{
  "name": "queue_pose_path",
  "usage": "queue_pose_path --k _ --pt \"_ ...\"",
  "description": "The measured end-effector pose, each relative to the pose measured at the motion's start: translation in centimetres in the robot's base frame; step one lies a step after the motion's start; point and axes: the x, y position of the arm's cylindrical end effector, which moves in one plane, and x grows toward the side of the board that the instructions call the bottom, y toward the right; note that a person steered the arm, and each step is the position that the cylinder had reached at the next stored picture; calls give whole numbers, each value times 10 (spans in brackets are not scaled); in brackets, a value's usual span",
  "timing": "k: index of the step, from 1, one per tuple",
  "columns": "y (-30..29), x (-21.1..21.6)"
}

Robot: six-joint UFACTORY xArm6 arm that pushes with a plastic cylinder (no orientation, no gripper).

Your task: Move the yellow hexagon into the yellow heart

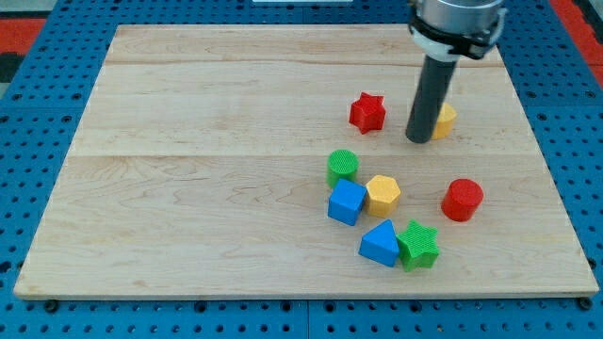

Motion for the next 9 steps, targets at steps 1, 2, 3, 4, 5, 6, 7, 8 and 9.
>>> queue_pose_path --k 1,2,3,4,5,6,7,8,9 --pt "9 17" --pt "49 -3" --pt "46 -23" --pt "20 -23" --pt "24 -18" --pt "27 26" --pt "-14 66" --pt "-18 104" --pt "-54 128"
